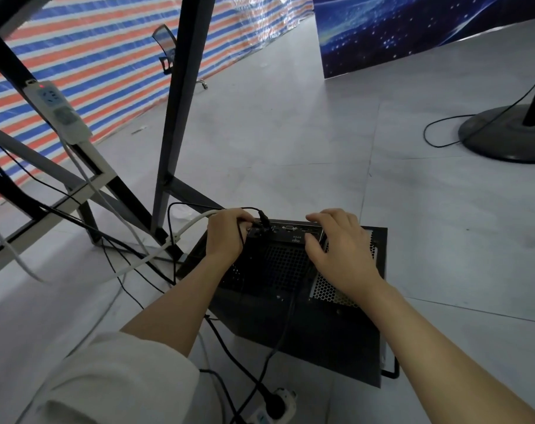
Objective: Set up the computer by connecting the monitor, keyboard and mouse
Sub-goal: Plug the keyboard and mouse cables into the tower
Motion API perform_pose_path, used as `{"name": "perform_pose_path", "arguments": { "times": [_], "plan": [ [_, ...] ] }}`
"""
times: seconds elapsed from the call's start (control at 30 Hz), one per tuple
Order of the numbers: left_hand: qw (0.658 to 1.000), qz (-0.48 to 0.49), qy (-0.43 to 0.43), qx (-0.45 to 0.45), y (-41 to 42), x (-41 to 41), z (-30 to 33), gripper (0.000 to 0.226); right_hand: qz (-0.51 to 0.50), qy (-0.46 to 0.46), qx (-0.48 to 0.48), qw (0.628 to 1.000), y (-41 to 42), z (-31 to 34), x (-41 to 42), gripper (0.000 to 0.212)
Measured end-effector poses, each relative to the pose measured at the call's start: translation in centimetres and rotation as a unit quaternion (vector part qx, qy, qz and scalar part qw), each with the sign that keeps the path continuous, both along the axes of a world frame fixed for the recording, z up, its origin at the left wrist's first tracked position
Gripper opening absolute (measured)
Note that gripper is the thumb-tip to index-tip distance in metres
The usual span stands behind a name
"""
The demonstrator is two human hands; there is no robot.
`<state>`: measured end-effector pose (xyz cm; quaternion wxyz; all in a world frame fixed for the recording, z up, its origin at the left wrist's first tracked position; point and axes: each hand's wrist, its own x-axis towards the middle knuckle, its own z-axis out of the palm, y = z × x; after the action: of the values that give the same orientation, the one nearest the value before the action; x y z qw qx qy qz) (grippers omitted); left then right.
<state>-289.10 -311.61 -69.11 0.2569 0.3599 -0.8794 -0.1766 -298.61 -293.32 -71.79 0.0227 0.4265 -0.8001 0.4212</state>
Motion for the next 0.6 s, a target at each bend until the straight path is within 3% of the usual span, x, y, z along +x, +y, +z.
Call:
{"name": "perform_pose_path", "arguments": {
  "times": [0.3, 0.6],
  "plan": [
    [0.998, -0.056, -0.040, -0.005, 0.0, -0.4, 0.5, 0.016, -0.001, 0.002, -0.005, 1.000, -0.2, -0.4, -0.2, 0.035],
    [0.957, -0.144, -0.180, -0.177, -0.4, -0.9, 1.0, 0.023, 0.003, 0.000, 0.002, 1.000, -0.2, -0.3, -0.2, 0.032]
  ]
}}
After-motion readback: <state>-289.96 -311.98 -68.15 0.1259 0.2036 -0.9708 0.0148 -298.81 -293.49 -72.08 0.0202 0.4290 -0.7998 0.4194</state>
